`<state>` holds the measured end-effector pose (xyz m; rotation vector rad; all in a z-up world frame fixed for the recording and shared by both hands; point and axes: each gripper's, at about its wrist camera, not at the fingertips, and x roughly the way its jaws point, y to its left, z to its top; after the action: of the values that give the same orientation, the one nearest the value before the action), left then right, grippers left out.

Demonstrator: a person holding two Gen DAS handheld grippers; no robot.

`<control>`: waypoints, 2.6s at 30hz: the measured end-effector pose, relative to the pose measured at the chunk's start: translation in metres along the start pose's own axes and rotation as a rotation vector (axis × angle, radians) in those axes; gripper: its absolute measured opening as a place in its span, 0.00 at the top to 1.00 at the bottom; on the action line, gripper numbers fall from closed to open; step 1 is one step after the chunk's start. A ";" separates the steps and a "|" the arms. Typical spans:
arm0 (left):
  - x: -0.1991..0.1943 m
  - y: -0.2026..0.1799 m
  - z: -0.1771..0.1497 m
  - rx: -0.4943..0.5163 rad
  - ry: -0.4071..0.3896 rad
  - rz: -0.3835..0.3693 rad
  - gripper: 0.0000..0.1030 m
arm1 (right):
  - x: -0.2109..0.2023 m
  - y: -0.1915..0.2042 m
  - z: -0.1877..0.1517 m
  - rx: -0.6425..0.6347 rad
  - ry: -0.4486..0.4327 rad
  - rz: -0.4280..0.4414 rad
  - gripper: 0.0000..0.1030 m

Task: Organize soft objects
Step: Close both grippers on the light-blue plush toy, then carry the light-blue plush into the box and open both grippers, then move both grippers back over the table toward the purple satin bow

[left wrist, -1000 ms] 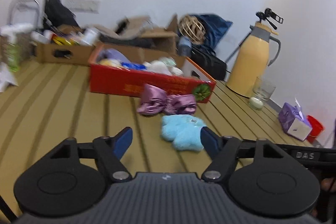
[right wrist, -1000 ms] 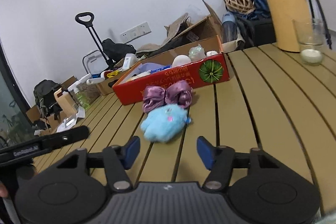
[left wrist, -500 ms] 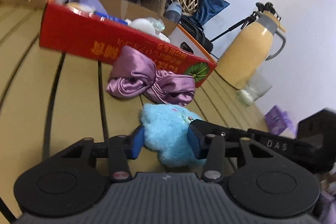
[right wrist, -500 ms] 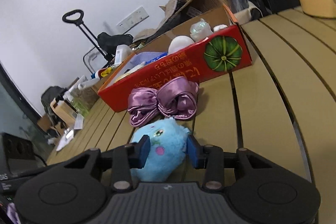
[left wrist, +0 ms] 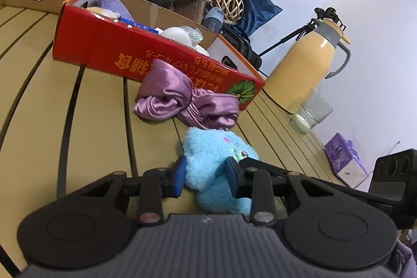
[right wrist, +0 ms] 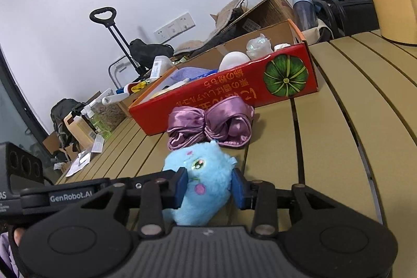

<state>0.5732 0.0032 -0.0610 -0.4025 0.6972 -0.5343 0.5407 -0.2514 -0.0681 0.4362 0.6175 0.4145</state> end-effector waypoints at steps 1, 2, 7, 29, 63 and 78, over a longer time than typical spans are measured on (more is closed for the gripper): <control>-0.003 0.000 -0.003 -0.014 0.005 -0.006 0.69 | -0.004 0.000 -0.002 0.004 -0.002 0.006 0.66; -0.007 -0.002 -0.007 -0.021 0.009 -0.012 0.69 | -0.010 0.002 -0.005 0.005 -0.008 0.008 0.66; -0.032 -0.023 -0.021 -0.021 -0.027 -0.019 0.69 | -0.043 0.009 -0.017 0.010 -0.057 0.027 0.66; 0.204 -0.024 0.233 0.014 0.139 0.137 0.74 | 0.142 -0.058 0.249 -0.112 0.051 -0.294 0.78; -0.166 -0.086 0.031 0.411 -0.328 0.335 0.33 | -0.125 0.067 0.085 -0.363 -0.104 -0.122 0.59; -0.214 -0.100 -0.111 0.339 -0.344 0.425 0.25 | -0.192 0.092 -0.086 -0.324 -0.109 -0.173 0.40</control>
<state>0.3260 0.0298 0.0184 -0.0195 0.3339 -0.1648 0.3221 -0.2470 0.0034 0.0938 0.4674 0.3162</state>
